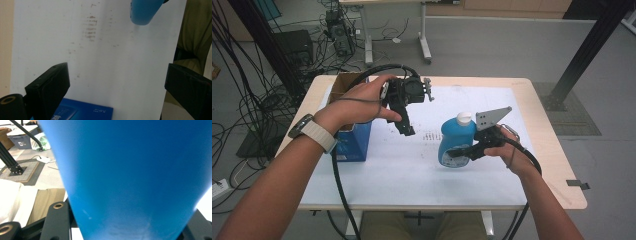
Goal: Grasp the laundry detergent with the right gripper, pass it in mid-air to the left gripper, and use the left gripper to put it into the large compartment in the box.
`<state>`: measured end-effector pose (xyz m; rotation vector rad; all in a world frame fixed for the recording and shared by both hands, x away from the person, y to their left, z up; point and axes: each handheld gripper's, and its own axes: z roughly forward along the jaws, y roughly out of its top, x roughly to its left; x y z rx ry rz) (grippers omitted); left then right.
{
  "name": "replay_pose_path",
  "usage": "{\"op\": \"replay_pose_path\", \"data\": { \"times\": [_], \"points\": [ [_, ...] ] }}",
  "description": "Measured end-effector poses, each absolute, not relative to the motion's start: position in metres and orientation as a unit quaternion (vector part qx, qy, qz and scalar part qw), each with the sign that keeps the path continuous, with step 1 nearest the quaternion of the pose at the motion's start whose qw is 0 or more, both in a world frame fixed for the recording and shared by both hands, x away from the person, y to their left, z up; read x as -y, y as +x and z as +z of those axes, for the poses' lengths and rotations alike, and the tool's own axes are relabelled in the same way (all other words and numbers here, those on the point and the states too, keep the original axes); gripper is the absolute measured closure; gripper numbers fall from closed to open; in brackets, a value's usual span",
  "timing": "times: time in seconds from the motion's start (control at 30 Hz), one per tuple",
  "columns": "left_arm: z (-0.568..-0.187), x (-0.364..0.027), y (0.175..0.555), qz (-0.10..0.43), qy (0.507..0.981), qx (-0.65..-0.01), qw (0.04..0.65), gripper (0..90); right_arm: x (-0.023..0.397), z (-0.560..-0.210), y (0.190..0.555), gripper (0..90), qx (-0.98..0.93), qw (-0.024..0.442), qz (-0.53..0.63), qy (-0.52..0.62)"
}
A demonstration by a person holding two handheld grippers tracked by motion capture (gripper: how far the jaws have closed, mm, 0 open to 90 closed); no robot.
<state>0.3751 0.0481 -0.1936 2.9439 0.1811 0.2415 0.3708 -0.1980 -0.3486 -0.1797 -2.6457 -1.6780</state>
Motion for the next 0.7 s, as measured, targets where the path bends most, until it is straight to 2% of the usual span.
{"op": "replay_pose_path", "data": {
  "times": [0.7],
  "points": [
    [-0.178,-0.032,0.370,0.060,0.990,-0.051,0.114,4.7,0.184,-0.333,0.372,42.6,0.851,0.014,-0.522,-0.055]
  ]
}}
